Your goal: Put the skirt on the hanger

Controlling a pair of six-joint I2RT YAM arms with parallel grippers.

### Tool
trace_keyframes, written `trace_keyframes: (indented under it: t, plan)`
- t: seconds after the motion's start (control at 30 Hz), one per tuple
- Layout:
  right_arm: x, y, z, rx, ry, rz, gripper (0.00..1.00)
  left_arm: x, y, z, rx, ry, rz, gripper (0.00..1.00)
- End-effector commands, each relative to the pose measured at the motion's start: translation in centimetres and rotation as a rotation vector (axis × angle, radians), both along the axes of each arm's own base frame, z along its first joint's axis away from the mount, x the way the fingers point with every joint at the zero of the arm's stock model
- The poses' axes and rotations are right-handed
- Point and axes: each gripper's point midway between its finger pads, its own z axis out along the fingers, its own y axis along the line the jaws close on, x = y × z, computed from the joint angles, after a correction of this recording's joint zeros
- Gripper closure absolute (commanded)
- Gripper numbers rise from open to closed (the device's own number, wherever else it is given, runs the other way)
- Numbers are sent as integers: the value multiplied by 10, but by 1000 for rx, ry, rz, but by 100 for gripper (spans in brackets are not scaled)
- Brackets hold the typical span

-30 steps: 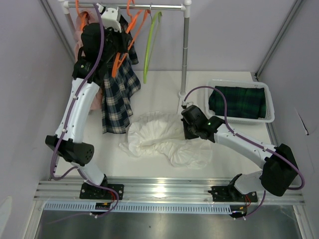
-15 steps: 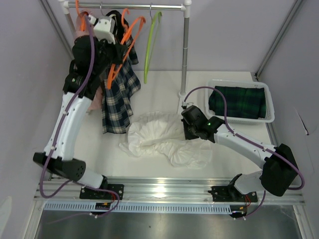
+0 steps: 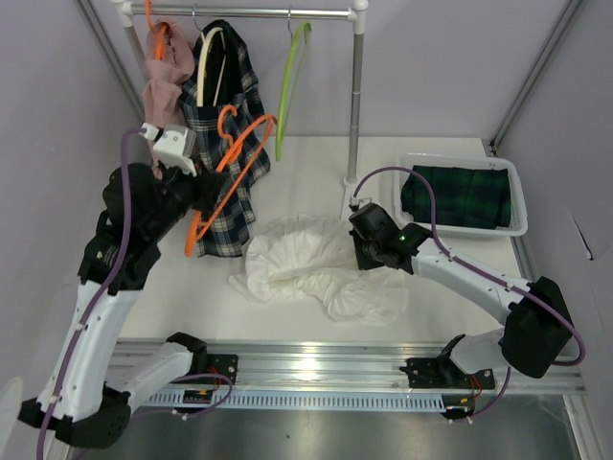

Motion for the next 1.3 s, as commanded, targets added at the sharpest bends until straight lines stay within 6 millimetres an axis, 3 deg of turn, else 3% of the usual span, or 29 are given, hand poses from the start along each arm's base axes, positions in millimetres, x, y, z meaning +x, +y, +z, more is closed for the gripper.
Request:
trace_keyframes:
  t: [0.0,0.07,0.23,0.47,0.57,0.77,1.27]
  plan:
    - [9,-1,23,10,-55,4,96,-32,-5,-42,13,138,-70,100]
    - [9,-1,25,12,-56,6,96,-50,-7,-63,29,198,-116,100]
    - [11,-1,30,19,-59,10,96,-97,-15,-93,41,276,-270,100]
    - [17,0,36,31,-65,6,98,-152,-45,-116,-48,362,-534,100]
    - [19,3,41,38,-72,10,98,-168,-52,-112,-70,340,-616,100]
    - [19,6,47,53,-74,14,98,-168,-62,-110,-102,329,-669,100]
    - [2,5,56,60,-81,38,98,-140,-75,-119,-96,327,-611,100]
